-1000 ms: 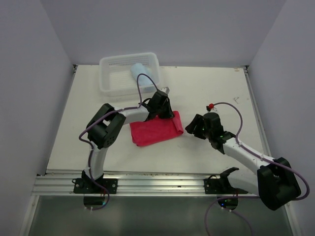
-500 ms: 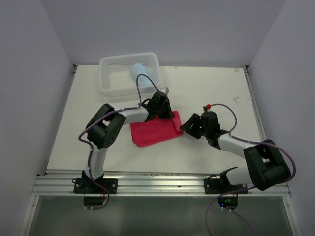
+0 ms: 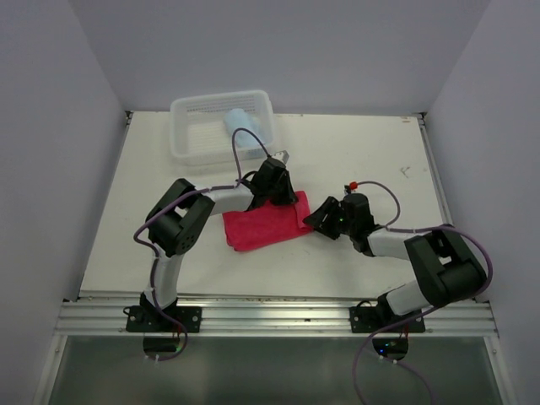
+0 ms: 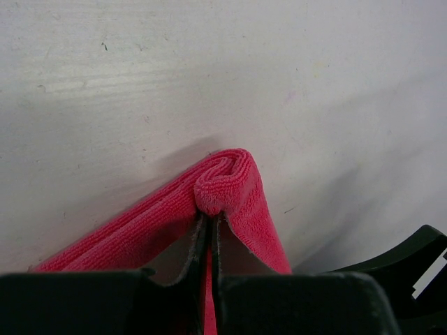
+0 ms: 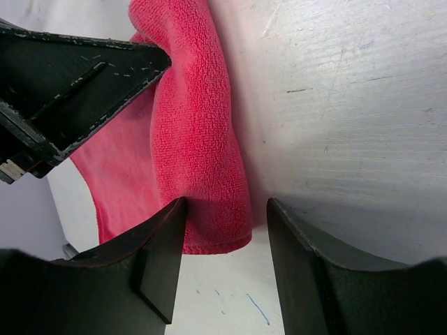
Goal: Roll the towels
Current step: Roll the towel
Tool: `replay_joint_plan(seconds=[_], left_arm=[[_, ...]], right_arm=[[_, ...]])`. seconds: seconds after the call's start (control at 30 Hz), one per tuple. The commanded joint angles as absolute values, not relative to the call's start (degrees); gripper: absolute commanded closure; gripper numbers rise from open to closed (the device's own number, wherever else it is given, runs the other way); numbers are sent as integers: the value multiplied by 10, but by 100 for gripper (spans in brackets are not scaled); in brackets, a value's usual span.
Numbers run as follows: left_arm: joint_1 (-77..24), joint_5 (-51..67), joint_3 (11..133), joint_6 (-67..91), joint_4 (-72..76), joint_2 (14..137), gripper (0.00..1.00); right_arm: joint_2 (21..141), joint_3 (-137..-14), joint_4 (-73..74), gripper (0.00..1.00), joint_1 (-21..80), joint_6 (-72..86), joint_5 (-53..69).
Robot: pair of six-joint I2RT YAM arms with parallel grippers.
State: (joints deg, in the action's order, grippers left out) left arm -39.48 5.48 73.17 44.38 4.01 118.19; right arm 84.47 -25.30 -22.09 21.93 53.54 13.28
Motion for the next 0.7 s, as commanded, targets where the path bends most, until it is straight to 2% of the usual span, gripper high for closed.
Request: replay_joint_plan(seconds=[0.0, 0.17, 0.27, 0.47, 0.67], left_arm=[[-389, 33, 716, 436, 33, 1166, 100], [-389, 22, 712, 439, 33, 1164, 100], [-389, 18, 710, 439, 31, 1163, 100], [-388, 10, 710, 438, 28, 1159, 100], [-388, 11, 710, 438, 32, 1156, 100]], right_arm=[[857, -230, -270, 46, 218, 552, 150], [857, -225, -269, 50, 218, 550, 154], [860, -224, -271, 55, 218, 547, 159], [863, -207, -287, 78, 218, 537, 164], [857, -206, -297, 96, 222, 508, 148]])
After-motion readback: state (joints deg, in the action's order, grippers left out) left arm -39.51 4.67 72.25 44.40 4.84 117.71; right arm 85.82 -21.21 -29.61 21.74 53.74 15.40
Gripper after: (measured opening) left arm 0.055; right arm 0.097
